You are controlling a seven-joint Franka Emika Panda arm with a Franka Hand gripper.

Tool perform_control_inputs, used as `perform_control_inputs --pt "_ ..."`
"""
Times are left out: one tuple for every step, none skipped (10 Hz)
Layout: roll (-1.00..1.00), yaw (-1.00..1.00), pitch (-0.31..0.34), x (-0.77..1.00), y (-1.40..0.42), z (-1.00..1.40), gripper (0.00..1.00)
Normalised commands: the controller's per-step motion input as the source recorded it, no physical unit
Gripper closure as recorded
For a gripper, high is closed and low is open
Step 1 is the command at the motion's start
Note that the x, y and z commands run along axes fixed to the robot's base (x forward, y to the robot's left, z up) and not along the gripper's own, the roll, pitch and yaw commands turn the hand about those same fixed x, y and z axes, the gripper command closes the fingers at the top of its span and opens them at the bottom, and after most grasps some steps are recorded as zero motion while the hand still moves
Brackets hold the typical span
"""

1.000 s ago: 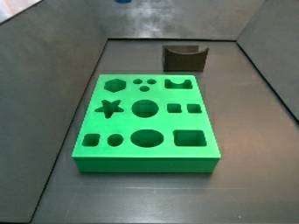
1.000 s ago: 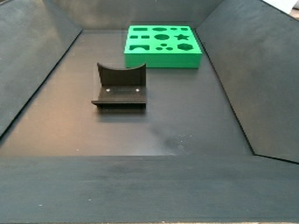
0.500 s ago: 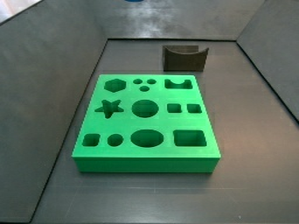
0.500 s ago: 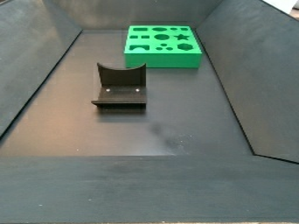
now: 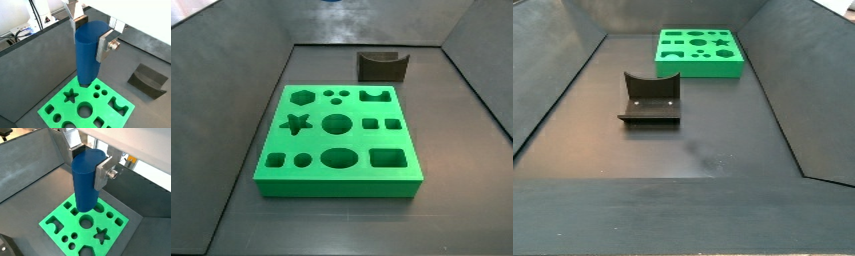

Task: Pick up the oval object. Move up. Move to above the board. Insert the oval object.
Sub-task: Insert the oval object.

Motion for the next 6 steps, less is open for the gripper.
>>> perform_control_inputs --pt "0.0 -0.37 0.0 0.0 -0.37 -0.16 1.0" --pt "0.0 -0.61 0.0 0.08 -0.46 -0.18 1.0" --pt "0.0 -0.69 0.01 0.14 -0.43 -0.16 1.0" --pt "0.0 -0.76 0.003 0.07 -0.42 -0.16 1.0" --pt "0.0 -0.77 0.006 0.05 -0.41 -0.19 1.0" --pt "0.0 -0.69 0.027 0.13 -0.38 -0.3 1.0"
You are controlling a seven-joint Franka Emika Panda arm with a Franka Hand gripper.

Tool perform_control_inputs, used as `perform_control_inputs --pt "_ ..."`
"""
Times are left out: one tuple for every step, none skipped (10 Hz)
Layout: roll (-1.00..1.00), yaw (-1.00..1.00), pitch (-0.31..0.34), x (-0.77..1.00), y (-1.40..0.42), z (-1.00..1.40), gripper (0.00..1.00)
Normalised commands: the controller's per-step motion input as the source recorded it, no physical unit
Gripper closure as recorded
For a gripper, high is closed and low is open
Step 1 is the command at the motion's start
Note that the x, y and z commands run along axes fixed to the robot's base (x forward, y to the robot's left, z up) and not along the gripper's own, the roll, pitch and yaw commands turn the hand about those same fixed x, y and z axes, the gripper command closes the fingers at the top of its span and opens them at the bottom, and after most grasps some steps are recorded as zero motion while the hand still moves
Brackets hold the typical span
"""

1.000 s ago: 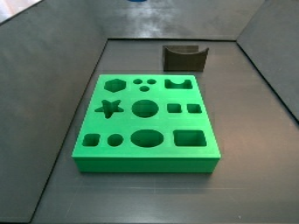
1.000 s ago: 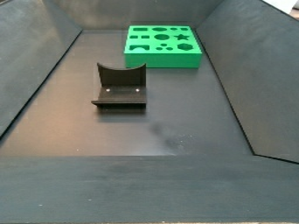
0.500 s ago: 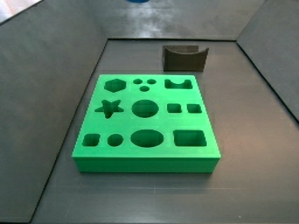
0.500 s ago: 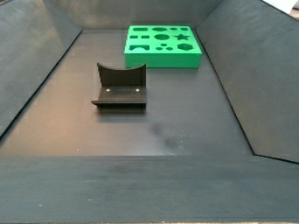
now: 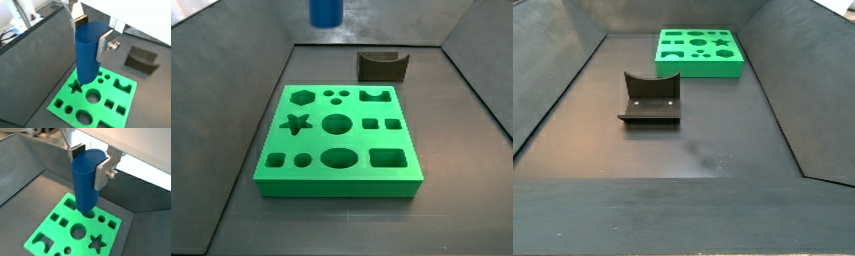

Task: Pick up the oval object. Move up. Move to above the board. Insert the oval object.
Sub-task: Insert the oval object.

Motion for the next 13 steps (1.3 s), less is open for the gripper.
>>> perform_control_inputs --pt "0.03 -0.59 0.057 0.2 -0.37 -0.38 1.0" --pt "0.04 -0.59 0.073 0.2 -0.33 -0.41 1.0" --pt "0.05 -0.59 0.08 0.18 -0.32 -0.42 1.0" --pt "0.07 -0.55 0.087 0.25 -0.28 -0.45 1.0" --pt "0.08 -0.51 0.086 0.32 -0.25 -0.47 1.0" --pt "0.08 -0.51 0.096 0.33 -0.21 -0.47 1.0" --pt "0.03 -0.68 0.06 0.2 -0.17 -0.38 1.0" --pt "0.0 -0.89 0.01 0.03 -0.15 -0.31 1.0" --pt "0.0 -0.98 0.0 0.0 -0.13 -0.27 1.0" --pt "0.0 -1.0 0.0 0.0 -0.09 -0.28 1.0" --pt "0.0 -1.0 0.0 0.0 -0.07 -0.27 1.0" --pt "0.0 -1.0 0.0 0.0 -0.06 -0.28 1.0" --pt "0.0 -1.0 0.0 0.0 -0.05 -0.28 1.0"
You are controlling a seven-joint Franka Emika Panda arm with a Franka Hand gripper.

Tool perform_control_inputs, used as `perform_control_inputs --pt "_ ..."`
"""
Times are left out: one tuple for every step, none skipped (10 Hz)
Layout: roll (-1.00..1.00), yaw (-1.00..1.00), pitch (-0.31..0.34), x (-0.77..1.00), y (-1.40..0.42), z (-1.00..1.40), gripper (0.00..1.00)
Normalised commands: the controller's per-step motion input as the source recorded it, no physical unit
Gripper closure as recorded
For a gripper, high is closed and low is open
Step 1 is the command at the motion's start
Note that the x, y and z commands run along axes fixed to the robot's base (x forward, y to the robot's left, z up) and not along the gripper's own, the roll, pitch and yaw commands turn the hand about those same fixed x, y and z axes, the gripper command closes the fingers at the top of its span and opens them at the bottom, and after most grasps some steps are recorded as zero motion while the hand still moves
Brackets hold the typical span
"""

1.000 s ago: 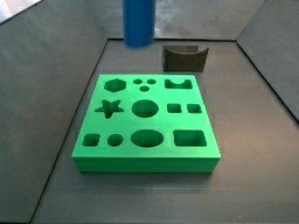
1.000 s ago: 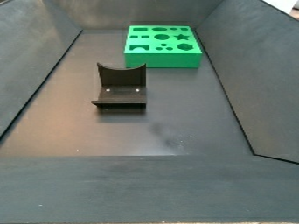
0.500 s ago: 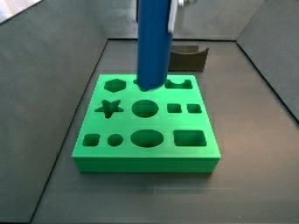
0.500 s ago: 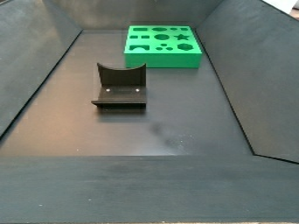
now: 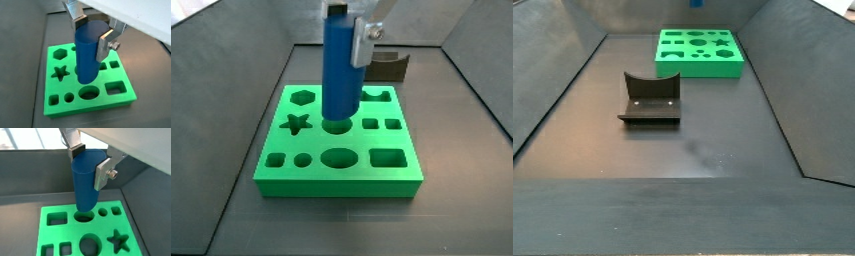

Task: Pick up the oval object. Move up. Move to above the board. Insert the oval object.
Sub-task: Insert the oval object.

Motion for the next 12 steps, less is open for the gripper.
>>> perform_control_inputs --pt "0.0 -1.0 0.0 0.0 -0.05 -0.27 1.0" --pt "0.0 -1.0 0.0 0.0 -0.05 -0.25 1.0" --pt "0.0 -1.0 0.0 0.0 -0.05 -0.25 1.0" --pt "0.0 -1.0 0.0 0.0 -0.05 -0.25 1.0" --pt "0.0 -1.0 0.0 0.0 -0.05 -0.25 1.0" --pt "0.0 -1.0 0.0 0.0 -0.05 -0.23 1.0" --pt "0.0 -1.0 0.0 0.0 -0.05 -0.23 1.0" --pt "0.0 -1.0 0.0 0.0 -0.05 -0.23 1.0" --pt "0.0 -1.0 0.0 0.0 -0.05 -0.23 1.0" --pt "0.0 -1.0 0.0 0.0 -0.05 -0.23 1.0" --pt "0.0 -1.0 0.0 0.0 -0.05 -0.23 1.0" --pt "-0.05 -0.99 0.0 0.01 0.0 -0.05 1.0"
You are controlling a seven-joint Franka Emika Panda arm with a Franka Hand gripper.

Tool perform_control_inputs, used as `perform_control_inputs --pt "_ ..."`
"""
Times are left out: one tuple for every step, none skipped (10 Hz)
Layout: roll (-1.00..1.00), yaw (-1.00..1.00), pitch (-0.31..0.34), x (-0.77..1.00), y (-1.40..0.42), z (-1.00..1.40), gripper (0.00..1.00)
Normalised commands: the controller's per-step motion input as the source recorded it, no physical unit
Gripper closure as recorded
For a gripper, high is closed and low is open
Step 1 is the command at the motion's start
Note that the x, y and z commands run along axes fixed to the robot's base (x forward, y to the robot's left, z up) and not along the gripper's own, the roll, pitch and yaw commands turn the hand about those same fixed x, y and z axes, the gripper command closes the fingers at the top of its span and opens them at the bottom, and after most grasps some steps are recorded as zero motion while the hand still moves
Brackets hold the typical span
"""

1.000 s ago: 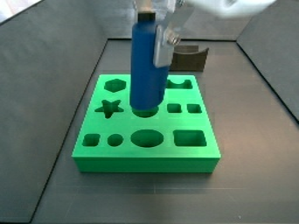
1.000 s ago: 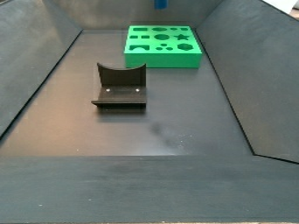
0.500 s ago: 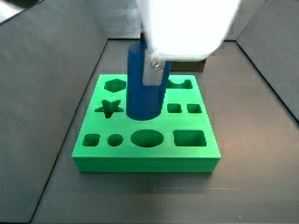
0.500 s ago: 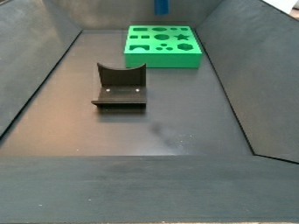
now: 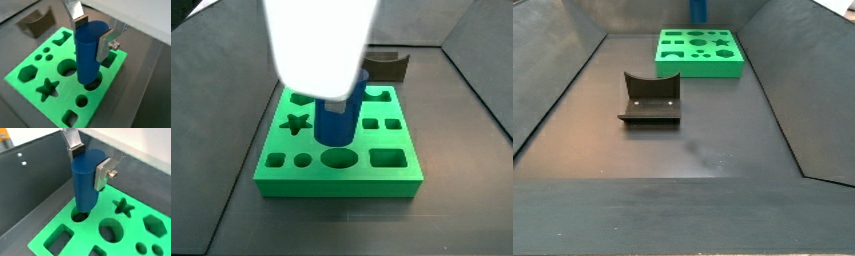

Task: Pick up the oval object. Move up. Move to above the board. Insert the oval object.
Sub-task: Insert the oval object.

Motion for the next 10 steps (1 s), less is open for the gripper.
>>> perform_control_inputs --pt "0.0 0.03 -0.037 -0.02 0.0 0.02 1.0" --pt "0.0 0.0 0.0 0.02 -0.01 0.0 1.0" --pt "0.0 0.0 0.0 0.0 -0.09 -0.22 1.0" --pt "0.0 -0.02 0.0 0.0 -0.08 -0.28 1.0" --pt "0.0 -0.01 0.0 0.0 -0.06 -0.29 1.0" --pt "0.0 0.0 0.0 0.0 -0.06 -0.31 1.0" --pt "0.0 0.0 0.0 0.03 -0.05 -0.31 1.0" --pt "0.0 0.0 0.0 0.09 0.0 -0.32 1.0" --pt "0.0 0.0 0.017 0.14 0.0 -0.33 1.0" --pt "0.0 0.0 0.019 0.15 0.0 -0.33 1.0"
